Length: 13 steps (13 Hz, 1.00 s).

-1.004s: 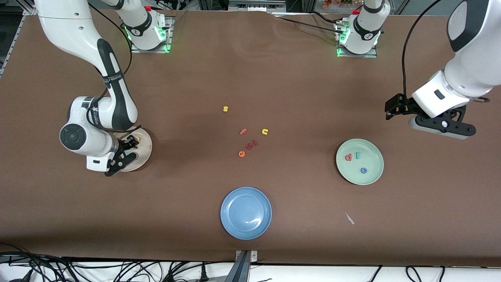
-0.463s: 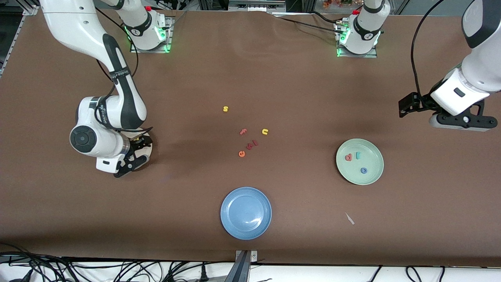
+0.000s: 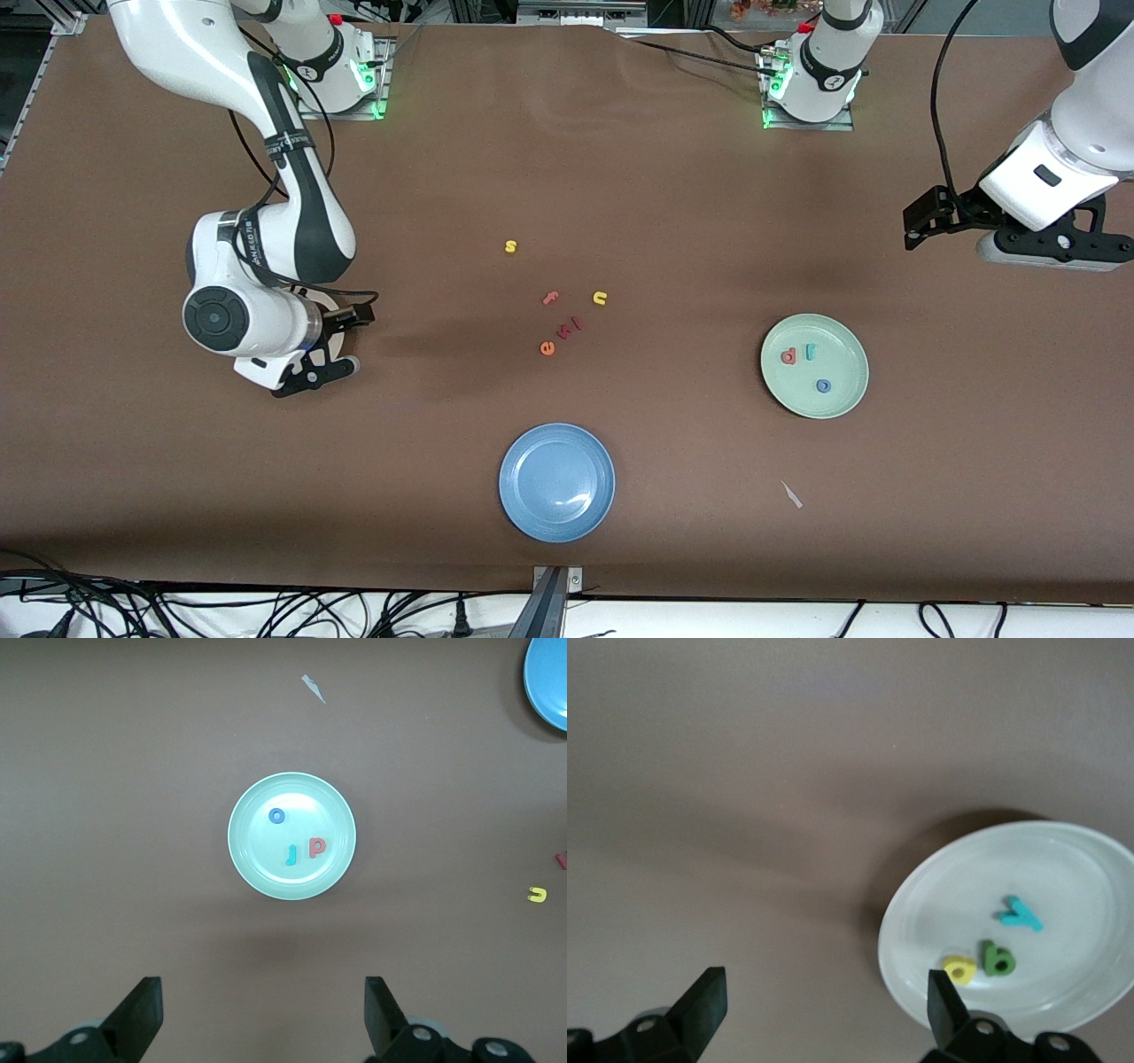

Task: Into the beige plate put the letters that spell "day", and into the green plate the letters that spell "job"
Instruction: 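Open the right gripper over the beige plate while the left gripper withdraws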

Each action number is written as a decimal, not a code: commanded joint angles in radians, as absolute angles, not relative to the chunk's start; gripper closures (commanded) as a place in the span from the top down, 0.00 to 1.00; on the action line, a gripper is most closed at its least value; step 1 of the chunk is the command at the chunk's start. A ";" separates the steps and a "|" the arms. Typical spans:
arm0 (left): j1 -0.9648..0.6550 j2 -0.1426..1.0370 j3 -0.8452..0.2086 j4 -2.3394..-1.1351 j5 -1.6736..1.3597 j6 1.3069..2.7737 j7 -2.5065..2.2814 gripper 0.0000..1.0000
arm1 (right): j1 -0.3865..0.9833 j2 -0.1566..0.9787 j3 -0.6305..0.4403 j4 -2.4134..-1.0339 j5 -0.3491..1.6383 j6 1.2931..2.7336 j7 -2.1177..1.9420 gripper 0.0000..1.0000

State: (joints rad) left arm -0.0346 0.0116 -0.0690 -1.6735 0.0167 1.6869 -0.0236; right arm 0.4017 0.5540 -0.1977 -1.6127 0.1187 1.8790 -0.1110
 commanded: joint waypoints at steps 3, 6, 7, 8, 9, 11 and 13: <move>-0.008 -0.021 -0.078 -1.703 0.003 1.655 -0.023 1.00 | 0.403 0.528 -0.199 -1.485 0.124 1.643 -0.026 1.00; -0.002 -0.015 -0.077 -1.692 0.002 1.652 -0.029 1.00 | 0.390 0.425 -0.198 -1.485 0.107 1.557 0.004 1.00; 0.000 -0.012 -0.074 -1.686 0.002 1.640 -0.023 1.00 | 0.387 0.398 -0.196 -1.485 0.060 1.533 -0.008 1.00; 0.000 -0.012 -0.074 -1.686 0.002 1.634 -0.023 1.00 | 0.374 0.365 -0.167 -1.485 0.016 1.526 -0.026 1.00; 0.000 -0.014 -0.075 -1.686 0.002 1.632 -0.023 1.00 | 0.333 0.333 -0.099 -1.486 -0.006 1.522 -0.023 1.00; 0.000 -0.012 -0.077 -1.683 0.002 1.634 -0.023 1.00 | 0.267 0.269 -0.010 -1.491 -0.092 1.517 -0.026 1.00; 0.000 -0.014 -0.075 -1.683 0.002 1.629 -0.020 1.00 | 0.200 0.209 0.027 -1.496 -0.095 1.526 -0.020 1.00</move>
